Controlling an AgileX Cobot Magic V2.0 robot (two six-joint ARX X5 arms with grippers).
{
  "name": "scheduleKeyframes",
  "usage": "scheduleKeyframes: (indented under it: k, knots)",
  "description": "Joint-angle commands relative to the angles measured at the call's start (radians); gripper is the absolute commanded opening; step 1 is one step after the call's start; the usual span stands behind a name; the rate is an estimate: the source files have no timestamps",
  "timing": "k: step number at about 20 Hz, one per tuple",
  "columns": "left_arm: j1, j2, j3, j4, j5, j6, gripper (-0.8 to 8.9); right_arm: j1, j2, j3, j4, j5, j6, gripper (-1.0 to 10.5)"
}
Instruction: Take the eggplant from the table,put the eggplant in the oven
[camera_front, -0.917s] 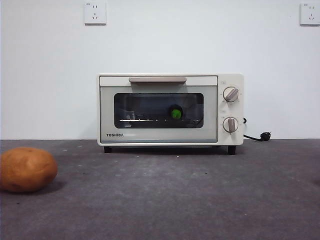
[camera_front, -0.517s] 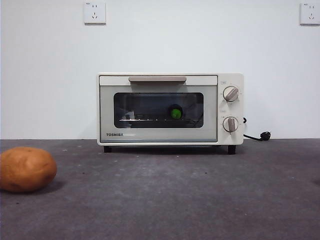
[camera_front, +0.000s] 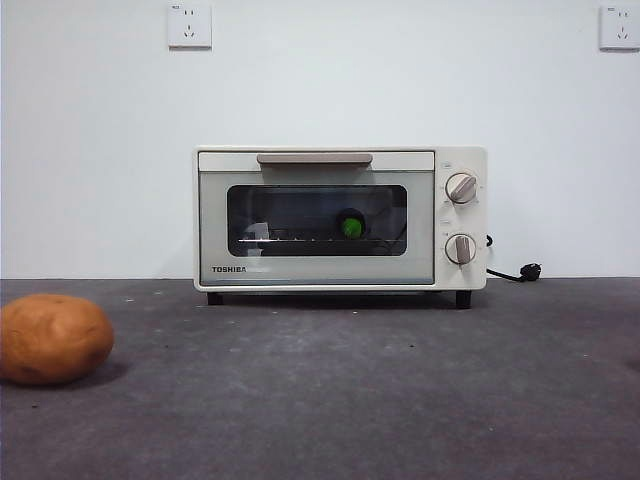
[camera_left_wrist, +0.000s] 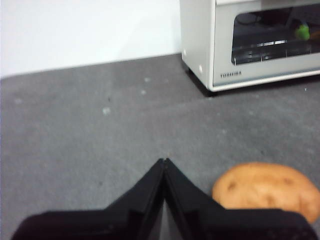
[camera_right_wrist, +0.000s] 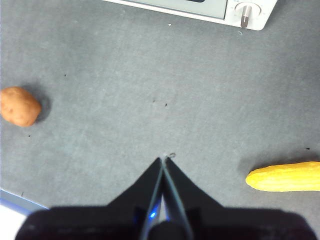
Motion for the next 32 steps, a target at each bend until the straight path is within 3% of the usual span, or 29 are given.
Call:
scheduleKeyframes:
  k: [1, 8, 23, 28, 32]
  knots:
    - [0.004, -0.002, -0.016, 0.013, -0.004, -0.026, -0.04, -0.001, 0.003, -0.001, -0.021, 0.005, 0.003, 0.0]
    - [0.004, 0.004, -0.015, 0.015, 0.005, -0.099, -0.03, -0.001, 0.003, -0.001, -0.02, 0.015, 0.003, 0.0]
    - [0.004, 0.053, -0.014, 0.015, 0.004, -0.098, -0.03, -0.001, 0.003, -0.001, -0.02, 0.018, -0.007, 0.0]
    - [0.004, 0.053, -0.014, 0.015, 0.004, -0.098, -0.03, -0.015, -0.056, -0.001, 0.045, 0.205, -0.086, 0.0]
    - [0.004, 0.053, -0.014, 0.015, 0.005, -0.098, -0.03, -0.029, -0.2, -0.001, 0.159, 0.202, -0.087, 0.0]
